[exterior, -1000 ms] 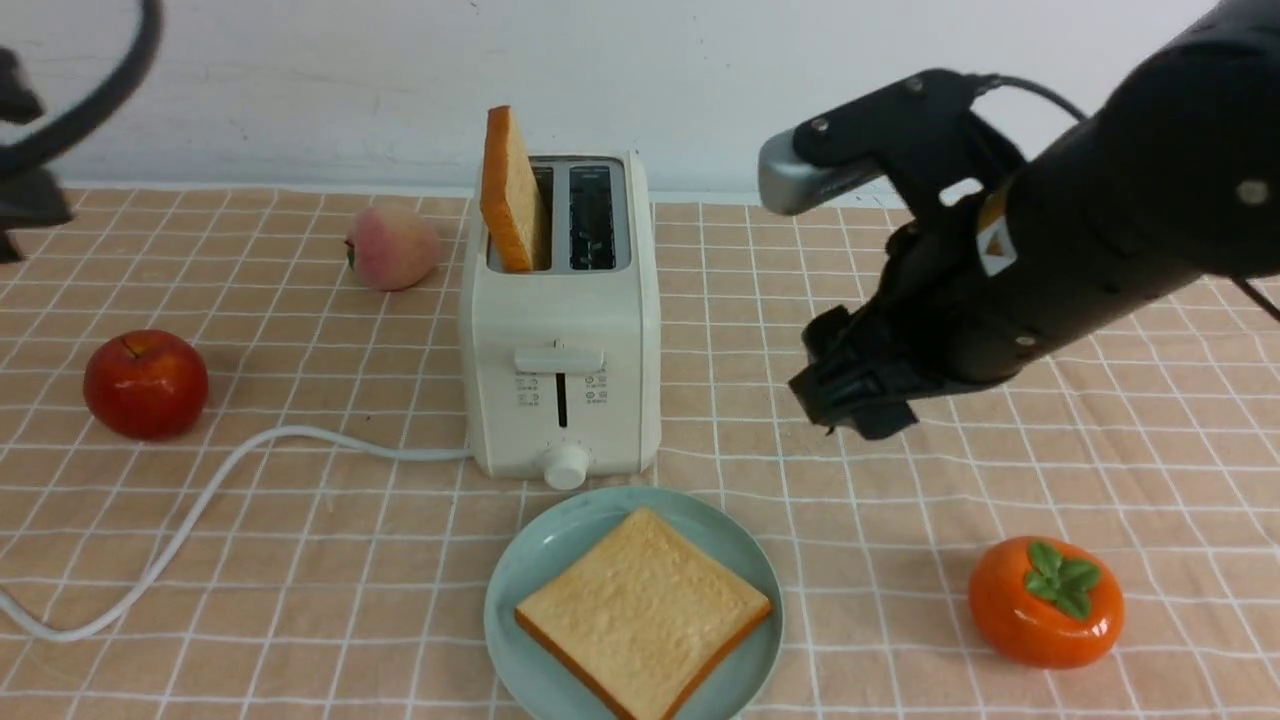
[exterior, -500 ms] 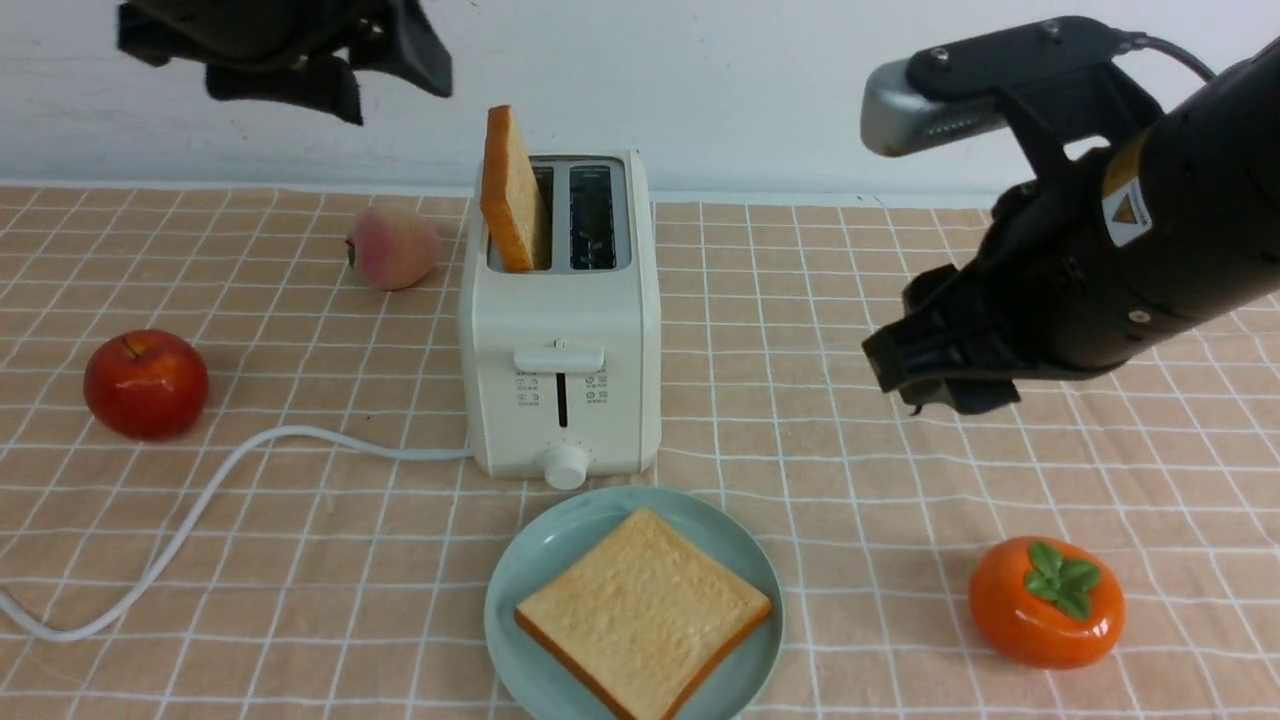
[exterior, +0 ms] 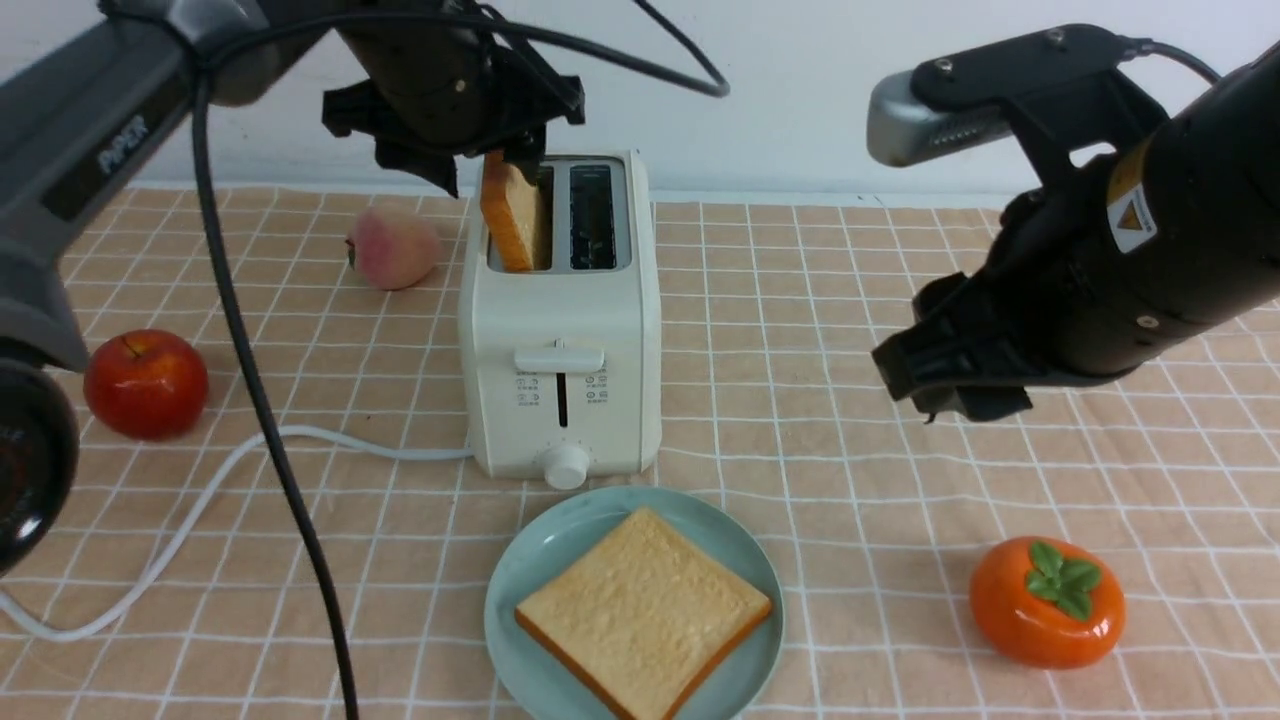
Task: Take toasted bread from bread machine on light coffee tablecloth place on plate.
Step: 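Reach for a toast slice standing in the toaster with the left gripper, then place the slice of bread on the plate with the left gripper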
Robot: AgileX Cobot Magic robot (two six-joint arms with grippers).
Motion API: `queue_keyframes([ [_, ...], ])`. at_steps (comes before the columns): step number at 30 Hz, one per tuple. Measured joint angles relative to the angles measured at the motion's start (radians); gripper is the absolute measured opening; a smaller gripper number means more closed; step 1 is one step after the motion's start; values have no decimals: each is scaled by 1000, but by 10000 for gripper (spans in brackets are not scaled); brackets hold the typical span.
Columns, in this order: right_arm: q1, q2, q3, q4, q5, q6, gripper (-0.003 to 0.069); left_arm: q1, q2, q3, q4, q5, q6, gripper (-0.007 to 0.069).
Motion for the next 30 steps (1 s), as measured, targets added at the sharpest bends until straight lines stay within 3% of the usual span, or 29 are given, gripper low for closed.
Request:
queue_keyframes([
  [6, 0, 0, 0, 0, 28, 0, 391, 0, 12, -5, -22, 12, 46, 81],
  [13, 0, 0, 0, -7, 39, 0, 391, 0, -157, -5, 2, 37, 73, 75],
  [20, 0, 0, 0, -44, 37, 0, 391, 0, -446, -8, -67, 136, 165, 75],
  [26, 0, 0, 0, -60, 6, 0, 391, 0, -658, 142, -274, 212, 290, 75],
  [30, 0, 0, 0, -63, 5, 0, 391, 0, -821, 456, -478, 211, 428, 75],
])
